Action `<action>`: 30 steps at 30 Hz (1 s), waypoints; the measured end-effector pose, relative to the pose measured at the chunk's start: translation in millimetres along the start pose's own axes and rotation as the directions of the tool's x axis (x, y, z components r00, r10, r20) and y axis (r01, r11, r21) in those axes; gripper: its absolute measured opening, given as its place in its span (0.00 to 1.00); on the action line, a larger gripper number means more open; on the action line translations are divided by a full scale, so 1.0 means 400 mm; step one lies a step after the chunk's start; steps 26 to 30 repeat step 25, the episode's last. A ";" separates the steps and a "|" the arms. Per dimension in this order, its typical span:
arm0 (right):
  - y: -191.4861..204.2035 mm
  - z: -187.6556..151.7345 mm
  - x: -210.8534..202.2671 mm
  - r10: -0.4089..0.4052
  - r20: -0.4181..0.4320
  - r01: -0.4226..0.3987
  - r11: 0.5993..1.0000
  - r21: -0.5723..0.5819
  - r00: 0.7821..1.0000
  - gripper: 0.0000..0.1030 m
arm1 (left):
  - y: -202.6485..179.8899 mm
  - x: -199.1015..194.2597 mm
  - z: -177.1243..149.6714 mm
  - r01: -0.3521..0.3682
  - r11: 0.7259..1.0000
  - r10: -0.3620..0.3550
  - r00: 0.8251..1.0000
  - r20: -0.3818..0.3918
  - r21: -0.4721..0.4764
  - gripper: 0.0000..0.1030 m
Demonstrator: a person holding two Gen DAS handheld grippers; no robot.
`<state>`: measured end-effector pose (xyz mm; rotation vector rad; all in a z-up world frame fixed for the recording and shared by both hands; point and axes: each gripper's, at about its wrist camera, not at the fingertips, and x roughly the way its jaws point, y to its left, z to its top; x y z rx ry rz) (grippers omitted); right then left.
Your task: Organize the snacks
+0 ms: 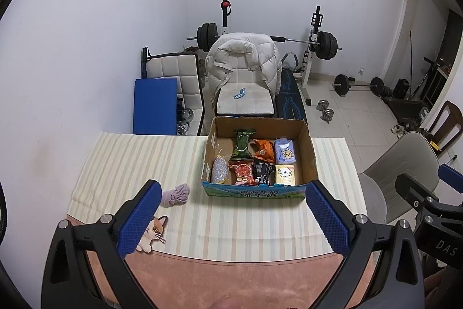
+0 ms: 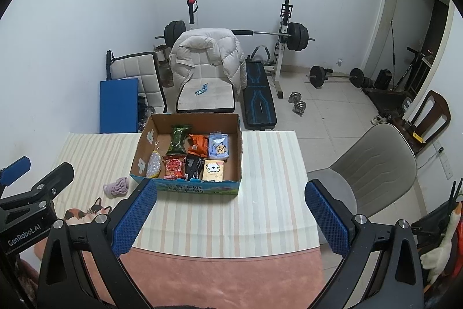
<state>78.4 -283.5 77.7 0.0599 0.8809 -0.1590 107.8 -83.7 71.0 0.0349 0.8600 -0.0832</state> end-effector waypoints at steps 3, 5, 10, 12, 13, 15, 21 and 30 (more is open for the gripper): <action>-0.003 -0.002 -0.003 -0.004 -0.001 0.004 1.000 -0.001 1.000 1.00 | 0.000 -0.004 -0.002 0.003 1.000 -0.003 1.000 0.001 0.002 0.99; -0.003 -0.003 -0.003 -0.005 0.000 0.005 1.000 -0.001 1.000 1.00 | 0.000 -0.005 -0.002 0.003 1.000 -0.003 1.000 0.001 0.001 0.99; -0.005 -0.003 -0.006 -0.004 0.001 0.004 1.000 0.001 1.000 1.00 | -0.001 -0.005 -0.004 0.005 1.000 -0.005 1.000 0.001 0.002 0.99; -0.004 -0.004 -0.004 -0.003 0.000 0.003 1.000 0.000 1.000 1.00 | -0.003 -0.006 -0.003 0.007 1.000 -0.007 1.000 -0.001 0.005 0.99; -0.005 -0.004 -0.004 -0.004 0.002 0.004 1.000 0.000 1.000 1.00 | -0.002 -0.006 -0.004 0.007 1.000 -0.007 1.000 -0.001 0.005 0.99; -0.009 -0.004 -0.007 -0.004 0.003 0.004 1.000 0.003 1.000 1.00 | -0.005 -0.007 -0.003 0.009 1.000 -0.009 1.000 0.000 0.006 0.99; -0.013 -0.005 -0.011 -0.011 0.002 0.011 1.000 0.005 1.000 1.00 | -0.015 -0.011 0.001 0.020 1.000 -0.020 1.000 0.001 0.007 0.99; -0.018 0.000 -0.013 -0.016 0.002 0.016 1.000 0.009 1.000 1.00 | -0.020 -0.012 0.002 0.018 1.000 -0.018 1.000 0.010 0.008 0.99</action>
